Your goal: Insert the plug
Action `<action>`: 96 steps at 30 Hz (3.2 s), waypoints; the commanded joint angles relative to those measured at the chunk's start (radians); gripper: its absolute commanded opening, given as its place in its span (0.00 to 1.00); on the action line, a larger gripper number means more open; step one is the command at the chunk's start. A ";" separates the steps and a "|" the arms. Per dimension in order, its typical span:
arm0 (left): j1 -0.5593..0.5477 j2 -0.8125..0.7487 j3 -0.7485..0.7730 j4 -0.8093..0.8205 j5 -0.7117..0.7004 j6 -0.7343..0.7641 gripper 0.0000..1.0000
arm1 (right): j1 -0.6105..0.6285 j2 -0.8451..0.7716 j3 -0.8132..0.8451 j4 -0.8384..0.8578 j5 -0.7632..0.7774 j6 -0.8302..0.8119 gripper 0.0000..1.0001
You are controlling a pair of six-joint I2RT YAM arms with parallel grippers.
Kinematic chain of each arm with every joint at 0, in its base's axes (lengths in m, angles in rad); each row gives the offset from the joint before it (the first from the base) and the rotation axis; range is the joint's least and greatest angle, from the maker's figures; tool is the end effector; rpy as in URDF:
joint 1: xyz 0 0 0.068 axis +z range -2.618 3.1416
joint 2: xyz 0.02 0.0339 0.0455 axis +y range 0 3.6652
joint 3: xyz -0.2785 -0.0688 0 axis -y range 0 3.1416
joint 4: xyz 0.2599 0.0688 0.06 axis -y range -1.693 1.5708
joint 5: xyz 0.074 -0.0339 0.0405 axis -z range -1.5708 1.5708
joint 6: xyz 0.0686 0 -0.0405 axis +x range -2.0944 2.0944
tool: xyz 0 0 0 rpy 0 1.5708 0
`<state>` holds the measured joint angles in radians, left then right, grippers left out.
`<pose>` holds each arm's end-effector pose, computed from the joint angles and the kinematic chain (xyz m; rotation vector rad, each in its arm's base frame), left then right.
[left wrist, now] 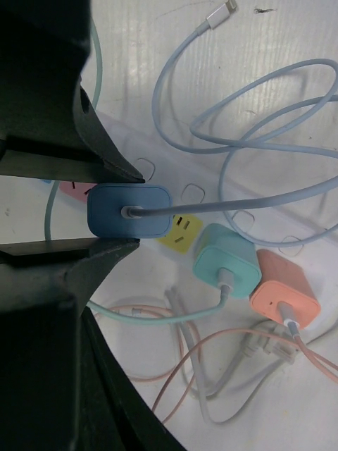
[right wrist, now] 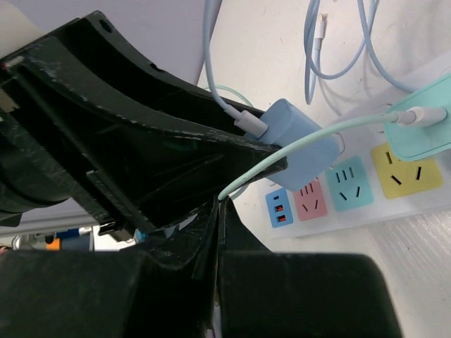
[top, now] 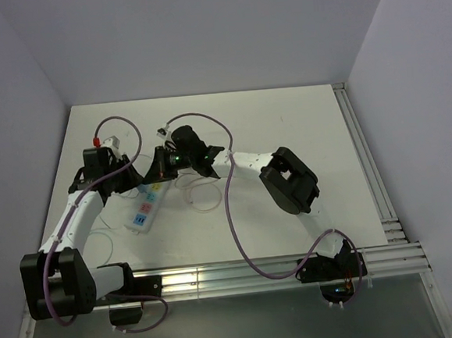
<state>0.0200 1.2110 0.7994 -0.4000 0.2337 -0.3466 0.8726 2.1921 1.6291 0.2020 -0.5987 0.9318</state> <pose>0.2813 -0.0103 0.2231 -0.3262 2.3750 -0.4327 0.3279 0.4509 0.2058 -0.4156 2.2758 1.6603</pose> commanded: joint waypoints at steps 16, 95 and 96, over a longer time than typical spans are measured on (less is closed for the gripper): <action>-0.009 -0.128 -0.170 0.357 0.038 0.113 0.00 | 0.005 -0.118 -0.054 0.010 -0.021 -0.054 0.59; -0.046 0.004 -0.263 0.580 0.070 0.138 0.00 | -0.222 -0.542 -0.630 0.135 -0.026 -0.050 0.62; -0.045 0.012 -0.258 0.578 0.075 0.141 0.00 | -0.222 -0.540 -0.629 0.137 -0.026 -0.050 0.62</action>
<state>-0.0296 1.2102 0.5198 0.1520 0.2733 -0.2050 0.6563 1.6703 1.0050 0.2966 -0.6182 0.8772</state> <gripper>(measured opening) 0.353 0.621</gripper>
